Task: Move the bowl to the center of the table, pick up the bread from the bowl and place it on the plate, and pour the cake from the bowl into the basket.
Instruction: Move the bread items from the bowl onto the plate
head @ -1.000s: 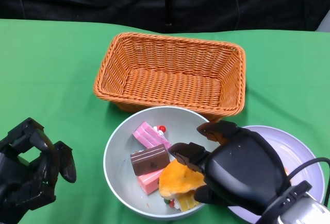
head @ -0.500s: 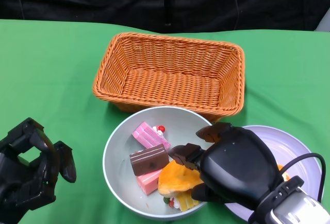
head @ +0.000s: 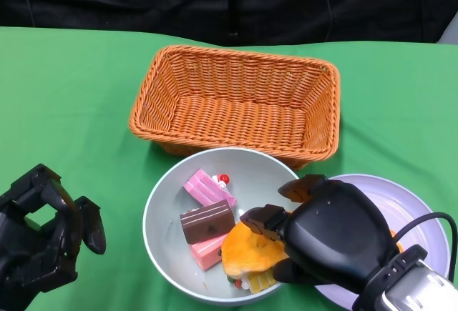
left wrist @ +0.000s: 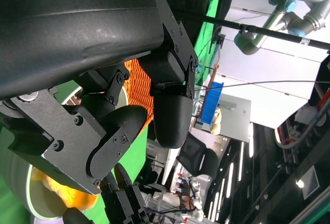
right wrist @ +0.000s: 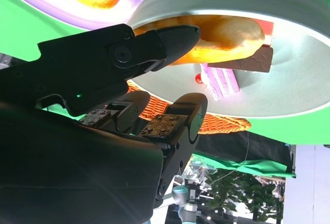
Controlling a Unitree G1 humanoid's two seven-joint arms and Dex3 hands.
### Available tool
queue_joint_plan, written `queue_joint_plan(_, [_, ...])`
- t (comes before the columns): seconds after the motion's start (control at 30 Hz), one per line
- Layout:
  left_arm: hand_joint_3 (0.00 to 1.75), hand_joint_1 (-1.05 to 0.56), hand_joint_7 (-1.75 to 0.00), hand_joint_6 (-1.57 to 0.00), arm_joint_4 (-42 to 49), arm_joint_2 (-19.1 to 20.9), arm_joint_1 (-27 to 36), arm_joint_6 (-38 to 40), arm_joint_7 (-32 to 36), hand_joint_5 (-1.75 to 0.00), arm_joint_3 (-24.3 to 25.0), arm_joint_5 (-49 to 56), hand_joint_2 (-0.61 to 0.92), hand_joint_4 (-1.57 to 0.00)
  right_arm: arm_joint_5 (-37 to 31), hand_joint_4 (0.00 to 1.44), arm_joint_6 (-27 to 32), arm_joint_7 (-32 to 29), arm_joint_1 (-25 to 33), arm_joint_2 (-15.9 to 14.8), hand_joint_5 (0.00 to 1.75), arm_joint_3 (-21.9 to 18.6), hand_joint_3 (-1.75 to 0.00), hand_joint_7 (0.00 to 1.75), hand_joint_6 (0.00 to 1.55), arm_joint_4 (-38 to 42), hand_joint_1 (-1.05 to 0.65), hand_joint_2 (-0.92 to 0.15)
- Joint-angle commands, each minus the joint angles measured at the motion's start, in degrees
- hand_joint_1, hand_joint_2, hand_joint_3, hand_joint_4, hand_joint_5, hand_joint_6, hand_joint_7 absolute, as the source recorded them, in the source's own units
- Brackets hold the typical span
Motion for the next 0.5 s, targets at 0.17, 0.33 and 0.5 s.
queue_joint_plan(0.17, [1.43, -0.08, -1.48, -0.82, -0.63, 0.37, 0.43, -0.19, 0.28, -1.75, 0.01, 0.06, 0.4, -0.91, 1.54, 0.68, -1.01, 0.47, 1.15, -3.15, 0.04, -1.24, -0.02, 0.0, 0.69, -1.86, -0.64, -0.92])
queue_joint_plan(0.33, [1.43, -0.08, -1.47, -0.83, -0.58, 0.54, 0.31, 0.18, 0.38, -1.75, 0.07, -0.06, 0.38, -0.91, 1.86, 0.68, -1.21, 1.67, 1.44, -3.94, 0.04, -1.54, -0.05, 0.0, 0.69, -3.32, -0.65, -0.92])
queue_joint_plan(0.5, [1.44, -0.09, -1.47, -0.82, -0.64, 0.53, 0.43, -0.35, 0.12, -1.75, -0.04, 0.14, 0.39, -0.91, 1.46, 0.68, -1.33, 2.12, 0.82, -4.23, 0.04, -1.52, -0.02, 0.0, 0.68, -2.5, -0.66, -0.9])
